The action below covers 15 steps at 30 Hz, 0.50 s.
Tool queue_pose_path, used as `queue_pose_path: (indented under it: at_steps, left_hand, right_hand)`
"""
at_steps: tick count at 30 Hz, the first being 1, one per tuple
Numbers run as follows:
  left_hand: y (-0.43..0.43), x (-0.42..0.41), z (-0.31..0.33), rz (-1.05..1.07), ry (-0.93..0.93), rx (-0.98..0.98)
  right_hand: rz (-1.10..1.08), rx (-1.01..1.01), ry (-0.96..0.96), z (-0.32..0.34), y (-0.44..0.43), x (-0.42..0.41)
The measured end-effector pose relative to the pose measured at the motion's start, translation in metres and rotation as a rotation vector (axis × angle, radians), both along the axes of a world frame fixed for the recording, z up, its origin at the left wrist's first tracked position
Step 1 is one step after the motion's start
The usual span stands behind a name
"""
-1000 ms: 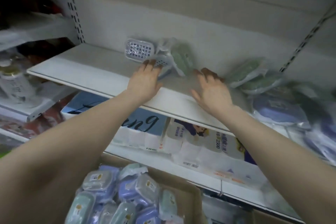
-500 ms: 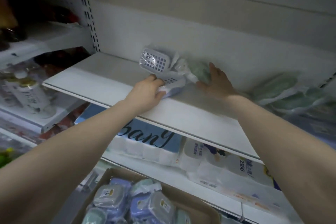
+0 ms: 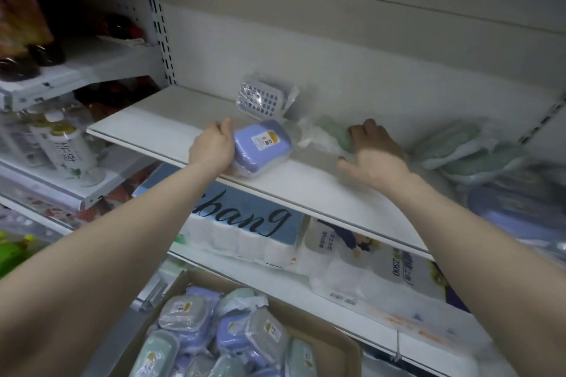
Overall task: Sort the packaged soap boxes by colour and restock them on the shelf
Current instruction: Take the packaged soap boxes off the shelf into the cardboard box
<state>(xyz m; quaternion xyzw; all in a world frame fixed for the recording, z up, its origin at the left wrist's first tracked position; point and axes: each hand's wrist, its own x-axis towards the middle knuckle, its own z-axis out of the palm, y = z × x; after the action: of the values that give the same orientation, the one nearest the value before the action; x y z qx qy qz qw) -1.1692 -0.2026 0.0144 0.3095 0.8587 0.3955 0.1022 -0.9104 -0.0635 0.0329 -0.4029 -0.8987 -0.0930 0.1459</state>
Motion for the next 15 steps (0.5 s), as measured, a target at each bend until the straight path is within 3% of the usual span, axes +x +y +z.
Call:
queue_pose_path:
  at_steps: [2, 4, 7, 10, 15]
  left_hand:
    - [-0.005, 0.007, 0.0, 0.013, 0.125, 0.008]
    - [-0.008, 0.012, -0.004, -0.115, 0.249, 0.007]
    - [-0.014, 0.03, -0.011, -0.381, 0.414, -0.18]
    - [-0.023, 0.044, -0.016, -0.344, 0.468, -0.237]
    - [-0.062, 0.067, -0.03, -0.215, 0.477, -0.089]
  right_hand:
    - [0.036, 0.117, -0.122, 0.002, -0.013, 0.009]
    - [0.058, 0.15, -0.197, 0.002, -0.023, 0.012]
    - [0.089, -0.027, -0.145, 0.002, -0.036, 0.016]
    - [0.055, -0.348, -0.031, 0.004, -0.044, 0.02]
    - [0.042, -0.282, -0.017, -0.012, -0.059, 0.037]
